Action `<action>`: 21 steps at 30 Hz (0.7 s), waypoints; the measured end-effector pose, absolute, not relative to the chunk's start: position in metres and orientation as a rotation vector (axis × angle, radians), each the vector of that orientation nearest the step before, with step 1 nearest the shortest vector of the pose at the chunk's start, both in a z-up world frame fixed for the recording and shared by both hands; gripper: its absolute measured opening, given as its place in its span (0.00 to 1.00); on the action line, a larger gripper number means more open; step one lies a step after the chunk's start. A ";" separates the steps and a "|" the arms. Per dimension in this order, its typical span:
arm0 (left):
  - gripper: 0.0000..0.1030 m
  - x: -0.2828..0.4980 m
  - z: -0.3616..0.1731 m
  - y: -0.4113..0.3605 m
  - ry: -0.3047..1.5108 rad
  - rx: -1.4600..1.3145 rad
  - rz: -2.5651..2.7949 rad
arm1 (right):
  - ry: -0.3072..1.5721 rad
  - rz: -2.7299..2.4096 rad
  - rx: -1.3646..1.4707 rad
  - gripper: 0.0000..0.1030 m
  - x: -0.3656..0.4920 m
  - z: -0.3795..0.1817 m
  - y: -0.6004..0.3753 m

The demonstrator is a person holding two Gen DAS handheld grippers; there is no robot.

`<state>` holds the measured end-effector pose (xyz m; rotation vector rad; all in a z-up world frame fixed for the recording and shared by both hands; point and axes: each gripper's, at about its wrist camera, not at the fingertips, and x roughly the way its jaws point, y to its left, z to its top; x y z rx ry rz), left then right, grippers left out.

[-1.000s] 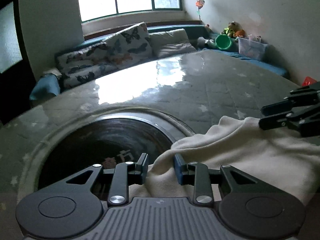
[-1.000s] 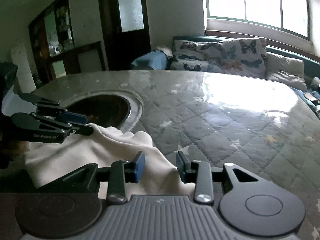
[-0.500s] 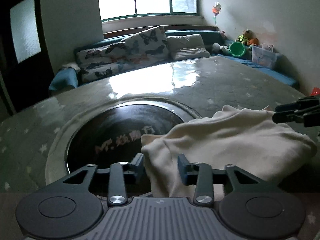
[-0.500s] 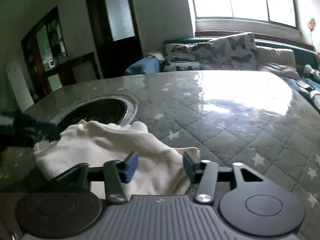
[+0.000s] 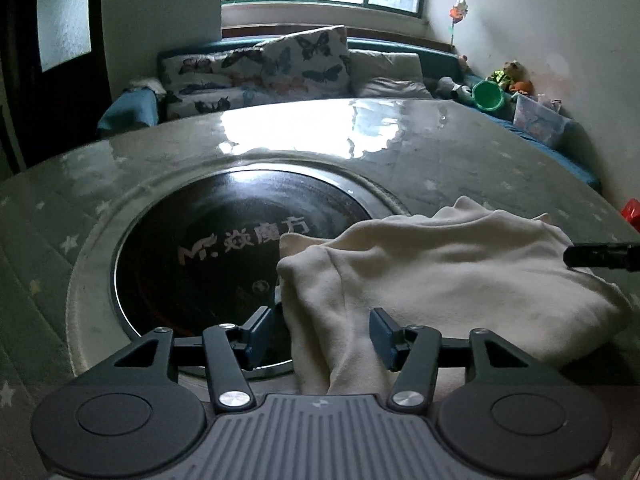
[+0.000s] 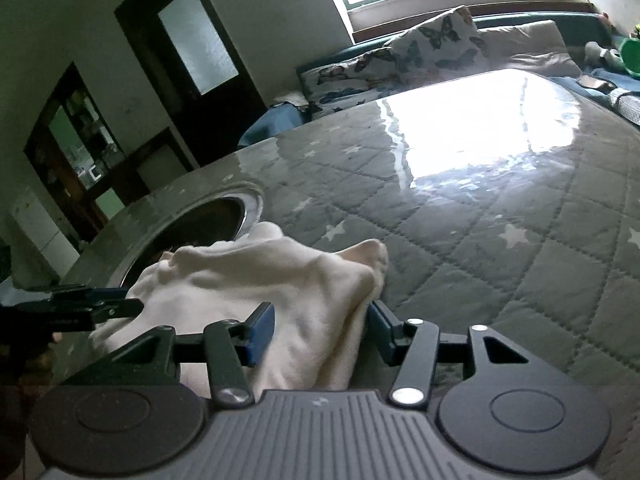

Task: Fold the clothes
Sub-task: 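Press the folded sweatshirt bundle flat with both grippers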

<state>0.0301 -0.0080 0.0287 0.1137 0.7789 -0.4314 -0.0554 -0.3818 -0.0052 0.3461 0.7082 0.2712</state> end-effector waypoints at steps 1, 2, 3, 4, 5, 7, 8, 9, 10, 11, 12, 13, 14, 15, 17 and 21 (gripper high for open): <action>0.54 0.030 0.028 -0.008 0.787 0.108 -0.430 | 0.709 0.274 0.344 0.51 -0.056 -0.005 -0.380; 0.54 0.030 0.027 -0.009 0.791 0.106 -0.431 | 0.709 0.264 0.339 0.48 -0.057 -0.004 -0.377; 0.53 0.029 0.027 -0.009 0.795 0.110 -0.430 | 0.709 0.251 0.335 0.45 -0.057 -0.003 -0.376; 0.52 0.029 0.027 -0.010 0.798 0.115 -0.427 | 0.709 0.238 0.331 0.45 -0.058 -0.003 -0.375; 0.51 0.028 0.027 -0.010 0.802 0.112 -0.427 | 0.707 0.225 0.330 0.45 -0.058 -0.002 -0.373; 0.44 0.029 0.027 -0.010 0.818 0.092 -0.430 | 0.707 0.203 0.309 0.45 -0.060 -0.002 -0.370; 0.43 0.030 0.027 -0.010 0.829 0.079 -0.429 | 0.707 0.197 0.303 0.46 -0.060 -0.001 -0.369; 0.41 0.031 0.027 -0.010 0.837 0.067 -0.426 | 0.706 0.188 0.299 0.46 -0.060 -0.001 -0.366; 0.39 0.031 0.027 -0.010 0.842 0.060 -0.422 | 0.704 0.183 0.292 0.46 -0.060 -0.001 -0.363; 0.39 0.031 0.027 -0.011 0.844 0.060 -0.417 | 0.703 0.189 0.287 0.46 -0.061 -0.001 -0.360; 0.39 0.031 0.028 -0.012 0.846 0.061 -0.411 | 0.702 0.196 0.283 0.45 -0.061 -0.001 -0.357; 0.37 0.030 0.028 -0.013 0.846 0.061 -0.409 | 0.702 0.204 0.285 0.43 -0.061 -0.002 -0.355; 0.35 0.029 0.029 -0.014 0.847 0.061 -0.408 | 0.702 0.212 0.287 0.36 -0.061 -0.002 -0.354; 0.31 0.028 0.029 -0.014 0.847 0.060 -0.407 | 0.701 0.218 0.291 0.30 -0.061 -0.003 -0.352; 0.22 0.026 0.031 -0.016 0.847 0.057 -0.406 | 0.695 0.220 0.295 0.22 -0.062 -0.003 -0.351; 0.14 0.025 0.034 -0.020 0.844 0.051 -0.391 | 0.675 0.223 0.291 0.15 -0.067 -0.002 -0.353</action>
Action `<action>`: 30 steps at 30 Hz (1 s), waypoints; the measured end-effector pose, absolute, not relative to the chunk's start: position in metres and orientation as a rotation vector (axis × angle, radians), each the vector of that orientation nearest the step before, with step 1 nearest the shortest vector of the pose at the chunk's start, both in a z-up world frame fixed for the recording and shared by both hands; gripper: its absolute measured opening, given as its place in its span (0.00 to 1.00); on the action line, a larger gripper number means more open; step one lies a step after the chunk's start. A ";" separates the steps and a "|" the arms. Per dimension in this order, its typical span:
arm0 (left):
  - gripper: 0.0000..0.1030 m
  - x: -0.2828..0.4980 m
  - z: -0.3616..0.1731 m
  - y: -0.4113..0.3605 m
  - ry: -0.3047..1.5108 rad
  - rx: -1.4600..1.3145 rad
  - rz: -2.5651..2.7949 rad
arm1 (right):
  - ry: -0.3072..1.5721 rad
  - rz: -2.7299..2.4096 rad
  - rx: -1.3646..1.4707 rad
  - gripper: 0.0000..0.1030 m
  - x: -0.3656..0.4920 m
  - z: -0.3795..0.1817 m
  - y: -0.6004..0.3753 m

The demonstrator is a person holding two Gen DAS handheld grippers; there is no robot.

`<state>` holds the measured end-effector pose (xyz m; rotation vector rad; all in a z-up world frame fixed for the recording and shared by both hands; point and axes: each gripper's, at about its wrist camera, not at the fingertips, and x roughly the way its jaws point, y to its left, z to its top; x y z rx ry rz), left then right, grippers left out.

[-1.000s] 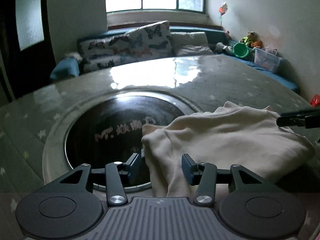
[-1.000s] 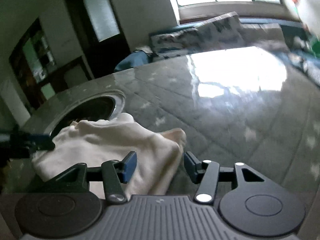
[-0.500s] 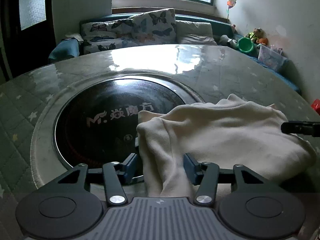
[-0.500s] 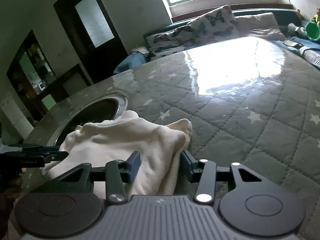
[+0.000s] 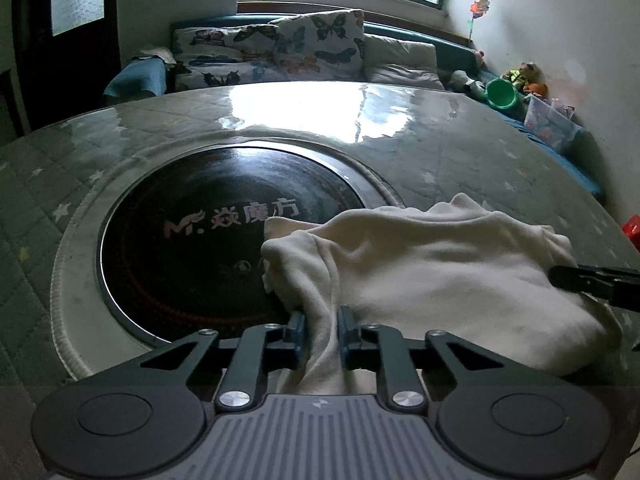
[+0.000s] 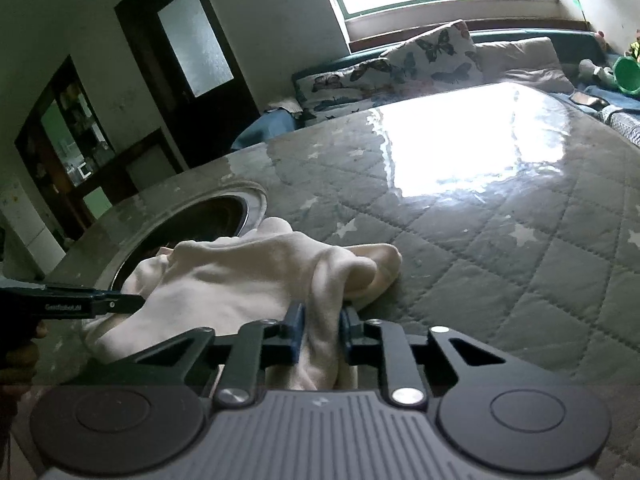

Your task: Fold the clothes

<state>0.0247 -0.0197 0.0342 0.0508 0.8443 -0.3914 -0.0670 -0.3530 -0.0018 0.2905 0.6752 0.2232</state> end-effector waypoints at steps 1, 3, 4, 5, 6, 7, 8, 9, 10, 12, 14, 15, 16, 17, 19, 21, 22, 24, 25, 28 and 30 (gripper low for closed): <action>0.14 0.024 0.036 -0.021 0.839 0.052 -0.390 | 0.669 0.226 0.279 0.15 -0.068 -0.001 -0.353; 0.13 0.020 0.043 -0.025 0.817 0.058 -0.398 | 0.647 0.235 0.241 0.14 -0.072 0.004 -0.351; 0.13 0.018 0.046 -0.027 0.806 0.060 -0.403 | 0.636 0.239 0.234 0.13 -0.073 0.008 -0.352; 0.13 0.016 0.050 -0.029 0.794 0.061 -0.411 | 0.625 0.243 0.228 0.13 -0.075 0.011 -0.353; 0.13 0.014 0.055 -0.032 0.781 0.061 -0.426 | 0.615 0.239 0.220 0.13 -0.076 0.015 -0.354; 0.13 0.012 0.058 -0.035 0.771 0.062 -0.440 | 0.606 0.232 0.211 0.13 -0.077 0.018 -0.356; 0.13 0.010 0.061 -0.038 0.763 0.065 -0.454 | 0.600 0.225 0.203 0.13 -0.077 0.020 -0.358; 0.13 0.009 0.065 -0.042 0.755 0.070 -0.468 | 0.592 0.213 0.190 0.13 -0.078 0.024 -0.361; 0.13 0.009 0.067 -0.047 0.748 0.078 -0.481 | 0.589 0.205 0.181 0.13 -0.078 0.026 -0.364; 0.13 0.010 0.072 -0.060 0.736 0.096 -0.506 | 0.584 0.183 0.155 0.13 -0.079 0.031 -0.370; 0.13 0.012 0.075 -0.074 0.724 0.114 -0.530 | 0.580 0.156 0.130 0.13 -0.079 0.036 -0.378; 0.13 0.014 0.077 -0.082 0.720 0.121 -0.543 | 0.578 0.142 0.120 0.13 -0.079 0.039 -0.382; 0.13 0.016 0.078 -0.090 0.715 0.127 -0.556 | 0.575 0.126 0.110 0.13 -0.079 0.041 -0.387; 0.13 0.018 0.079 -0.099 0.709 0.135 -0.568 | 0.573 0.109 0.099 0.13 -0.079 0.044 -0.392; 0.13 0.021 0.081 -0.117 0.695 0.155 -0.591 | 0.566 0.072 0.072 0.13 -0.079 0.049 -0.401; 0.13 0.025 0.082 -0.136 0.683 0.174 -0.613 | 0.557 0.037 0.057 0.13 -0.079 0.053 -0.410; 0.13 0.026 0.082 -0.145 0.684 0.175 -0.625 | 0.553 0.018 0.050 0.13 -0.079 0.056 -0.416; 0.13 0.030 0.082 -0.163 0.687 0.177 -0.651 | 0.543 -0.021 0.032 0.13 -0.079 0.060 -0.426; 0.13 0.031 0.082 -0.172 0.683 0.185 -0.664 | 0.539 -0.040 0.025 0.13 -0.078 0.061 -0.431; 0.13 0.036 0.082 -0.199 0.679 0.210 -0.690 | 0.533 -0.095 0.010 0.12 -0.077 0.064 -0.447; 0.13 0.040 0.082 -0.215 0.683 0.215 -0.708 | 0.529 -0.134 -0.003 0.12 -0.077 0.065 -0.459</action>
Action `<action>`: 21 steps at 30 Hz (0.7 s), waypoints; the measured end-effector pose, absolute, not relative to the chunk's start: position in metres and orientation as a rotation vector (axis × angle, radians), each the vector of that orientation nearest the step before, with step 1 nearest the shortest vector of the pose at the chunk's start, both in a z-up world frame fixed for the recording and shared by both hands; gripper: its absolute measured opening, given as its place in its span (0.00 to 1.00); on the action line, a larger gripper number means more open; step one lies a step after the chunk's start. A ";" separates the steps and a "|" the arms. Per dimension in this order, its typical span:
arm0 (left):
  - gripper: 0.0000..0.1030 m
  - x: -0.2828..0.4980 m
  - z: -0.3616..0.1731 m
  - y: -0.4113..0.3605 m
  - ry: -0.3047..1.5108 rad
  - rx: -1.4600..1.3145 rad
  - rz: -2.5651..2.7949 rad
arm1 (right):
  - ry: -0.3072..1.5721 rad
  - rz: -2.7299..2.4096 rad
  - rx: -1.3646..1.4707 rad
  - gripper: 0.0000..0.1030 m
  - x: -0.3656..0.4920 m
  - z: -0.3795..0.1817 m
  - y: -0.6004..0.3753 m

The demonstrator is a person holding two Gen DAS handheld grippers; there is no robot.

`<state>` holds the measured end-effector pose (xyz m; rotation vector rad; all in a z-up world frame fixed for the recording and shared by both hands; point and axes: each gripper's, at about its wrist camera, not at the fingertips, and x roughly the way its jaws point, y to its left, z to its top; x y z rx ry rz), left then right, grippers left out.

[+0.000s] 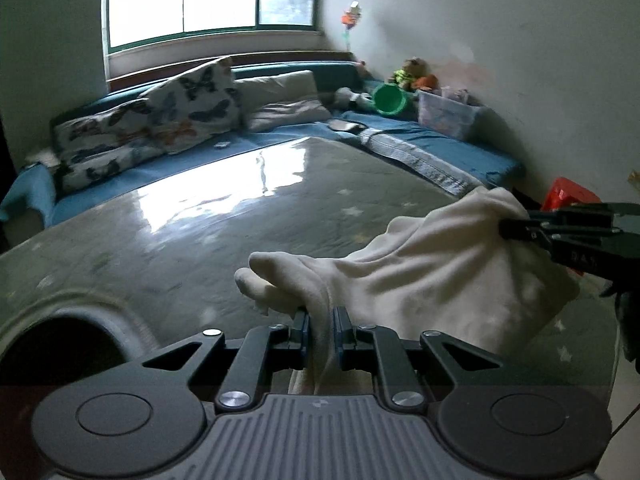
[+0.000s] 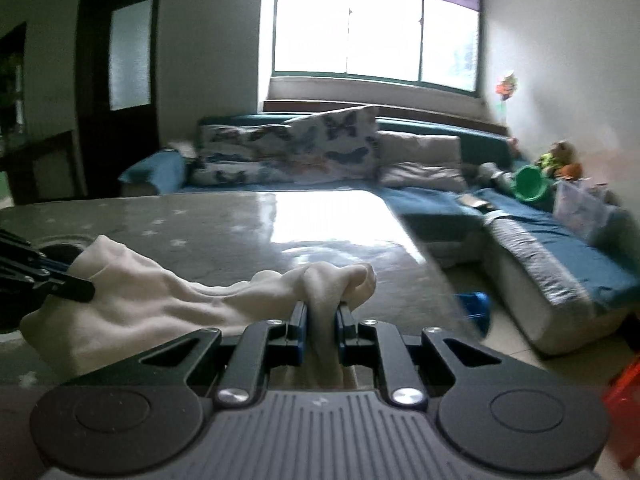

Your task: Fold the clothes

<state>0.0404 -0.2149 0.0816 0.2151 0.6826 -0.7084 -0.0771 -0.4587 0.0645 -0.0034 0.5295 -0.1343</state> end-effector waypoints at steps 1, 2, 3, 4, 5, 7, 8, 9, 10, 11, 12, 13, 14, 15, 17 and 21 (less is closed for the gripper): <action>0.13 0.043 0.081 -0.222 0.679 0.216 -0.721 | 0.529 -0.152 -0.008 0.12 -0.077 0.065 -0.464; 0.13 0.044 0.079 -0.228 0.673 0.222 -0.728 | 0.528 -0.170 -0.016 0.12 -0.076 0.065 -0.467; 0.13 0.046 0.077 -0.235 0.669 0.228 -0.729 | 0.530 -0.190 -0.027 0.12 -0.075 0.063 -0.472; 0.13 0.049 0.073 -0.241 0.675 0.232 -0.734 | 0.537 -0.208 -0.027 0.12 -0.075 0.060 -0.477; 0.14 0.051 0.069 -0.246 0.693 0.228 -0.735 | 0.543 -0.227 -0.026 0.12 -0.074 0.057 -0.483; 0.17 0.055 0.058 -0.255 0.738 0.218 -0.738 | 0.564 -0.253 -0.020 0.12 -0.072 0.047 -0.492; 0.17 0.055 0.053 -0.260 0.751 0.227 -0.736 | 0.576 -0.265 -0.017 0.12 -0.070 0.041 -0.496; 0.17 0.055 0.047 -0.264 0.761 0.240 -0.732 | 0.588 -0.276 -0.015 0.12 -0.069 0.035 -0.500; 0.19 0.055 0.042 -0.267 0.764 0.258 -0.727 | 0.600 -0.286 -0.018 0.13 -0.068 0.029 -0.502; 0.22 0.053 0.038 -0.269 0.765 0.275 -0.723 | 0.609 -0.296 -0.023 0.13 -0.066 0.024 -0.503; 0.23 0.053 0.036 -0.269 0.764 0.287 -0.720 | 0.617 -0.299 -0.022 0.14 -0.065 0.021 -0.504; 0.24 0.053 0.035 -0.268 0.760 0.295 -0.719 | 0.627 -0.303 -0.014 0.15 -0.064 0.018 -0.505; 0.24 0.054 0.034 -0.267 0.756 0.302 -0.717 | 0.628 -0.312 -0.012 0.18 -0.064 0.017 -0.505; 0.26 0.054 0.034 -0.266 0.752 0.309 -0.716 | 0.627 -0.322 -0.010 0.18 -0.065 0.016 -0.506; 0.27 0.054 0.035 -0.263 0.739 0.322 -0.707 | 0.608 -0.350 -0.023 0.23 -0.068 0.019 -0.505; 0.28 0.051 0.038 -0.257 0.728 0.314 -0.706 | 0.569 -0.339 -0.001 0.24 -0.073 0.028 -0.504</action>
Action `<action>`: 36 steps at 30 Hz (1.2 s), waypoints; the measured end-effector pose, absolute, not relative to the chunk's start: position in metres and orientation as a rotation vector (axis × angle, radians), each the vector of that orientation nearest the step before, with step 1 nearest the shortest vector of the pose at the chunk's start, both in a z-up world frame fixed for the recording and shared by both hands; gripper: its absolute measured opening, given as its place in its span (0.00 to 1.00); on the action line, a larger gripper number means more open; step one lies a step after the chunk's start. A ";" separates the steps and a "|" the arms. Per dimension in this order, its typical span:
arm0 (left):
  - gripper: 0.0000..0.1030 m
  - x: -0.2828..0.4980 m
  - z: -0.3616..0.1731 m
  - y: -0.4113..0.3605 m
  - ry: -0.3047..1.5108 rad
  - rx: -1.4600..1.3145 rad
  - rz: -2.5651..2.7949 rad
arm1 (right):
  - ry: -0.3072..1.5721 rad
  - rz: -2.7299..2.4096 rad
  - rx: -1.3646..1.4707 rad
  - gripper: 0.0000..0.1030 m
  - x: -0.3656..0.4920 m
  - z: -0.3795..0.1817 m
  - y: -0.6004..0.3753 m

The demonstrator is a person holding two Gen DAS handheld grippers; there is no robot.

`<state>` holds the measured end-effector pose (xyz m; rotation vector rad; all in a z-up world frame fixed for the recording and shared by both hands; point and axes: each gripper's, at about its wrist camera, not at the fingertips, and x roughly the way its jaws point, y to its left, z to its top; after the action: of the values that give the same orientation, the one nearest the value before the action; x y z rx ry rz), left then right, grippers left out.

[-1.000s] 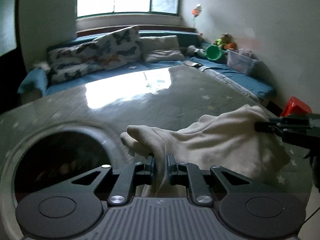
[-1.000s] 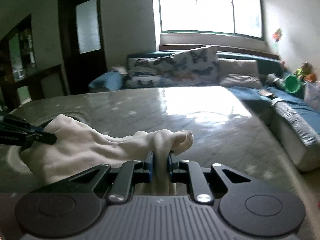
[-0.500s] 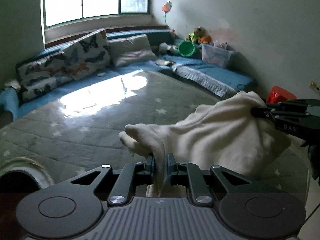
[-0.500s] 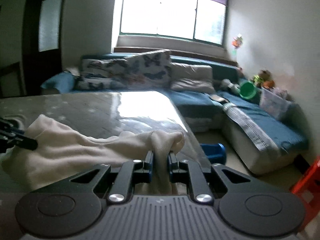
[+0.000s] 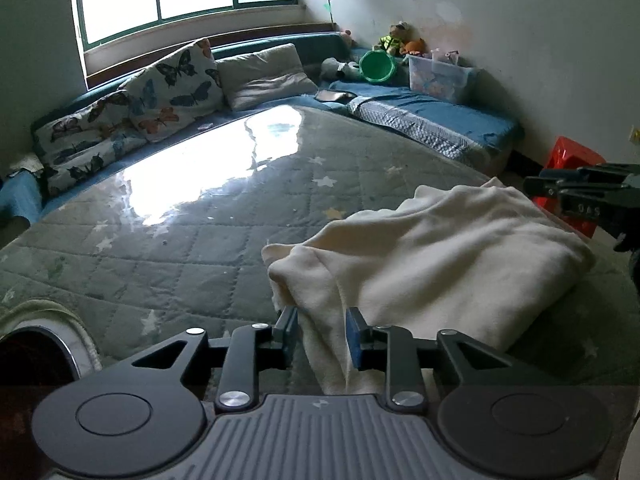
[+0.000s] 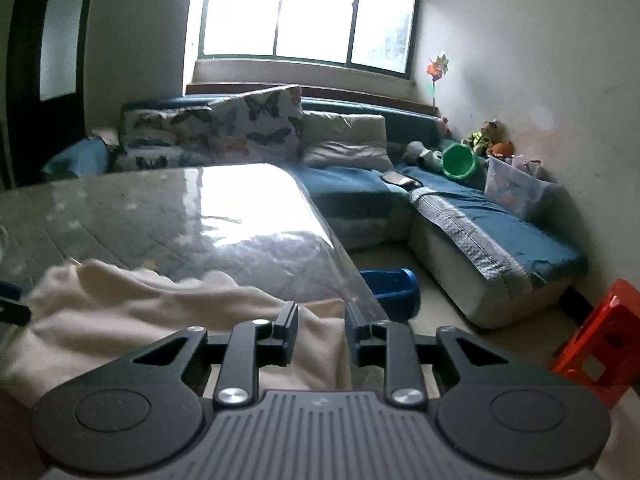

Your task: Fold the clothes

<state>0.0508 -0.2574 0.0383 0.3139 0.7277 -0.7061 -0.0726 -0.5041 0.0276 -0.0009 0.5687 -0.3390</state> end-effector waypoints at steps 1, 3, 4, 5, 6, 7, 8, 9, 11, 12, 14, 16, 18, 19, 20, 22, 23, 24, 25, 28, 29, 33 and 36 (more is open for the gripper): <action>0.28 0.050 0.039 -0.256 0.725 0.314 -0.704 | 0.564 -0.325 0.005 0.24 -0.072 0.028 -0.504; 0.28 0.049 0.038 -0.255 0.728 0.317 -0.699 | 0.565 -0.293 0.012 0.24 -0.072 0.026 -0.501; 0.28 0.049 0.038 -0.255 0.730 0.318 -0.697 | 0.572 -0.281 0.016 0.24 -0.072 0.024 -0.498; 0.28 0.048 0.038 -0.254 0.732 0.319 -0.696 | 0.577 -0.274 0.030 0.25 -0.072 0.021 -0.498; 0.28 0.047 0.038 -0.253 0.733 0.321 -0.696 | 0.582 -0.267 0.044 0.26 -0.072 0.018 -0.497; 0.28 0.045 0.038 -0.252 0.735 0.322 -0.696 | 0.587 -0.258 0.055 0.26 -0.072 0.015 -0.496; 0.28 0.044 0.038 -0.251 0.735 0.323 -0.697 | 0.588 -0.252 0.056 0.27 -0.073 0.013 -0.493; 0.30 0.042 0.038 -0.251 0.734 0.324 -0.698 | 0.589 -0.245 0.057 0.28 -0.075 0.012 -0.491; 0.31 0.041 0.037 -0.250 0.732 0.330 -0.701 | 0.593 -0.222 0.059 0.36 -0.076 0.010 -0.483; 0.31 0.040 0.036 -0.250 0.732 0.334 -0.700 | 0.599 -0.209 0.054 0.38 -0.077 0.008 -0.479; 0.31 0.038 0.035 -0.248 0.735 0.337 -0.697 | 0.609 -0.184 0.042 0.38 -0.079 0.004 -0.470; 0.32 0.037 0.035 -0.243 0.739 0.336 -0.695 | 0.614 -0.158 0.015 0.41 -0.081 0.003 -0.459; 0.37 0.035 0.035 -0.237 0.739 0.336 -0.690 | 0.614 -0.135 0.003 0.47 -0.083 0.004 -0.449; 0.42 0.034 0.035 -0.234 0.738 0.337 -0.687 | 0.614 -0.123 -0.004 0.47 -0.085 0.004 -0.444; 0.44 0.033 0.035 -0.231 0.736 0.338 -0.683 | 0.612 -0.111 -0.008 0.47 -0.086 0.005 -0.438; 0.44 0.031 0.035 -0.224 0.731 0.342 -0.674 | 0.611 -0.087 -0.010 0.48 -0.087 0.006 -0.429; 0.44 0.030 0.034 -0.221 0.733 0.339 -0.670 | 0.612 -0.075 -0.008 0.48 -0.087 0.007 -0.424; 0.44 0.030 0.035 -0.217 0.734 0.335 -0.665 | 0.615 -0.065 -0.002 0.48 -0.087 0.007 -0.421; 0.45 0.029 0.035 -0.213 0.735 0.330 -0.660 | 0.615 -0.051 -0.002 0.48 -0.087 0.008 -0.416; 0.48 0.029 0.035 -0.202 0.739 0.320 -0.637 | 0.603 -0.026 -0.014 0.48 -0.089 0.011 -0.402; 0.48 0.029 0.035 -0.198 0.741 0.317 -0.630 | 0.598 -0.017 -0.010 0.49 -0.089 0.013 -0.399; 0.48 0.027 0.035 -0.181 0.749 0.305 -0.605 | 0.596 0.024 -0.033 0.53 -0.088 0.017 -0.382; 0.54 0.025 0.034 -0.165 0.751 0.295 -0.581 | 0.585 0.053 -0.038 0.54 -0.087 0.019 -0.369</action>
<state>0.0253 -0.1646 0.0341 0.2946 0.7514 -0.5811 -0.0874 -0.3687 0.0191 -0.0380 0.5847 0.0526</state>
